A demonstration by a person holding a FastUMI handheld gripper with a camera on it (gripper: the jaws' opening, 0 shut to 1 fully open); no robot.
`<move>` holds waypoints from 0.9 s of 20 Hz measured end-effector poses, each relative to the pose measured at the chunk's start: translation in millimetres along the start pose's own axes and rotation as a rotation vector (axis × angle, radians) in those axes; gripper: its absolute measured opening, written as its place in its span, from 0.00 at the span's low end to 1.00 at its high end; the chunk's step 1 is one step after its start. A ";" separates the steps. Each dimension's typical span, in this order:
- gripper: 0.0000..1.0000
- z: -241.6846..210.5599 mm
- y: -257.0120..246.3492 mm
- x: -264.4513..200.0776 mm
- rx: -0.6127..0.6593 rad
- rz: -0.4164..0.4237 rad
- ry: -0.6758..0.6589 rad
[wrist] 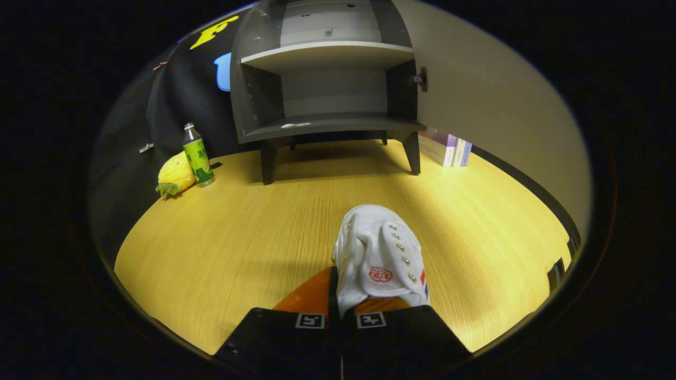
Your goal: Open the shoe cabinet door, grab the shoes and put them into the shoe cabinet, then close the shoe cabinet door.
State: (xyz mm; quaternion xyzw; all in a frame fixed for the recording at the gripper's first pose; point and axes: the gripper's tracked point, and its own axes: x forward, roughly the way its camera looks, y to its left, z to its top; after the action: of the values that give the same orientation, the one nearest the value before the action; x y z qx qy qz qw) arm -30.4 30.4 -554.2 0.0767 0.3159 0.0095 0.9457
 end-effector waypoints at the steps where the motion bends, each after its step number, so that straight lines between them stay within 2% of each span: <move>1: 0.07 -0.2 -1.4 9.7 -0.009 0.014 0.001; 8: 0.05 68.5 8.2 -46.1 -0.005 0.104 -0.044; 12: 0.05 148.5 25.1 -92.9 0.002 0.150 -0.104; 18: 0.05 276.0 41.8 -135.9 0.007 0.174 -0.192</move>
State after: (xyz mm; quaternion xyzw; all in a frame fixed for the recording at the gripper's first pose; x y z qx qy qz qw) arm 27.4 24.4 -249.2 0.1078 0.2161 0.0830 0.9668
